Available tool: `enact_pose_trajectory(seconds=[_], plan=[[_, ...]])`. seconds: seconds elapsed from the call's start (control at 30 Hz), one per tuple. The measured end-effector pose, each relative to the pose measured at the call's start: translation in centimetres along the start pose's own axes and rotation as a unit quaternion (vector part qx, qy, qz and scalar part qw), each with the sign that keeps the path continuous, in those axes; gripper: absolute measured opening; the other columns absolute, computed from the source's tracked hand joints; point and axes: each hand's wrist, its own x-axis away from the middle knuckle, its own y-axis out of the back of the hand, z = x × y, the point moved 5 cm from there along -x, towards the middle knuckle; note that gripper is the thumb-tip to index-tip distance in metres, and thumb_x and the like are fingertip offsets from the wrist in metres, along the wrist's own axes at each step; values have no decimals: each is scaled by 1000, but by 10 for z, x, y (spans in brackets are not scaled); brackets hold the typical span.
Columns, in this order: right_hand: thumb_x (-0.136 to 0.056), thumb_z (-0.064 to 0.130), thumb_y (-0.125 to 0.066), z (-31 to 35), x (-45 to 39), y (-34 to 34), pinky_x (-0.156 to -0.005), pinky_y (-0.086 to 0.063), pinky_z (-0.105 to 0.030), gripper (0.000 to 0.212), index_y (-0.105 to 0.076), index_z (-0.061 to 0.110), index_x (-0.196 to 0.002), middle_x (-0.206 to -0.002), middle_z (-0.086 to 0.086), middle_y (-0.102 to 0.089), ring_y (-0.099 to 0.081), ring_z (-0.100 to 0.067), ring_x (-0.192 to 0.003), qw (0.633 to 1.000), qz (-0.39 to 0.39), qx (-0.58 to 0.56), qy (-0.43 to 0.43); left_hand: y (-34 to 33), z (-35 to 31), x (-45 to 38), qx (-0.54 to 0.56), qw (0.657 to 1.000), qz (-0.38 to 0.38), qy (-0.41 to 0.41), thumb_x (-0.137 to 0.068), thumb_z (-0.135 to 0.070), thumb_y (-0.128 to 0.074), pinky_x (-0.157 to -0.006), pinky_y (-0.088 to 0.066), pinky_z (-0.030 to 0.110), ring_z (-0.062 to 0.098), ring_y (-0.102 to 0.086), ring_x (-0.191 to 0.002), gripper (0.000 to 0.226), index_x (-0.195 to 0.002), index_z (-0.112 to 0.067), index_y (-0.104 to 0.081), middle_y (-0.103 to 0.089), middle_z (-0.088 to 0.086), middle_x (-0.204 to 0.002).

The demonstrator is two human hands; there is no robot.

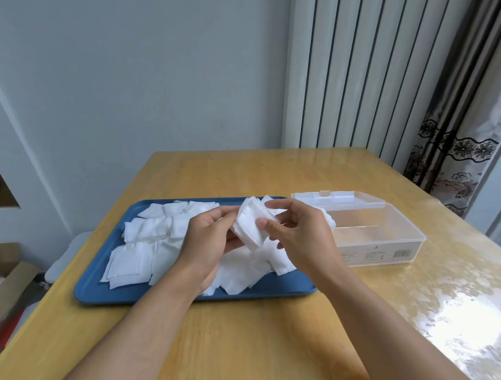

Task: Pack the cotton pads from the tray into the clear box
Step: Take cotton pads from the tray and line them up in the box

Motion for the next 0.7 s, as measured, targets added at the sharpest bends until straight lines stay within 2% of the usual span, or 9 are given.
enact_pose_trajectory(seconds=[0.07, 0.13, 0.2, 0.3, 0.47, 0.6, 0.7], plan=[[-87, 38, -78, -1, 0, 2, -79, -59, -37, 24, -69, 33, -109, -85, 4, -71, -69, -15, -77, 1000, -2, 13, -3, -5, -1, 3, 36, 999, 33, 14, -103, -19, -54, -81, -61, 35, 27, -73, -88, 27, -104, -1, -75, -77, 18, -96], [-88, 40, -77, -1, 1, 2, -82, -59, -39, 16, -70, 31, -99, -85, 7, -71, -68, -11, -78, 1000, -5, 4, -13, -7, -2, 3, 69, 995, 65, 35, -102, -30, -55, -89, -58, 36, 26, -74, -94, 37, -110, 2, -74, -76, 20, -104], [-87, 39, -77, -1, 1, 3, -81, -60, -41, 18, -73, 24, -96, -85, 7, -73, -67, -5, -71, 999, -22, -19, -24, -9, -2, 3, 103, 989, 90, 48, -99, -31, -56, -93, -56, 36, 26, -72, -100, 39, -114, 2, -73, -74, 21, -111], [-87, 35, -78, -2, 1, 8, -80, -62, -40, 22, -75, 16, -99, -86, 4, -75, -68, -3, -66, 996, -52, -63, -42, -12, 0, 4, 143, 982, 114, 54, -98, -22, -56, -90, -58, 31, 26, -71, -107, 35, -118, 2, -70, -73, 20, -115], [-86, 29, -80, -2, 2, 5, -74, -62, -32, 22, -75, 13, -99, -89, -1, -77, -72, -9, -75, 991, -67, -112, -41, -12, 3, 3, 139, 987, 80, 27, -104, -14, -49, -94, -59, 33, 24, -70, -104, 32, -123, 3, -68, -74, 18, -114], [-83, 32, -83, -1, 5, 5, -79, -62, -43, 21, -76, 15, -93, -83, 4, -77, -72, -7, -70, 991, -79, -108, -29, -12, 0, 5, 151, 986, 56, 30, -104, -14, -49, -91, -56, 37, 22, -72, -93, 28, -113, -3, -73, -75, 14, -105], [-81, 33, -85, 0, 6, 5, -82, -61, -48, 22, -74, 16, -89, -82, 6, -75, -71, -6, -64, 991, -81, -101, -32, -13, 1, 6, 162, 985, 43, 38, -104, -14, -49, -90, -58, 37, 23, -72, -94, 29, -117, -1, -72, -75, 15, -108]])
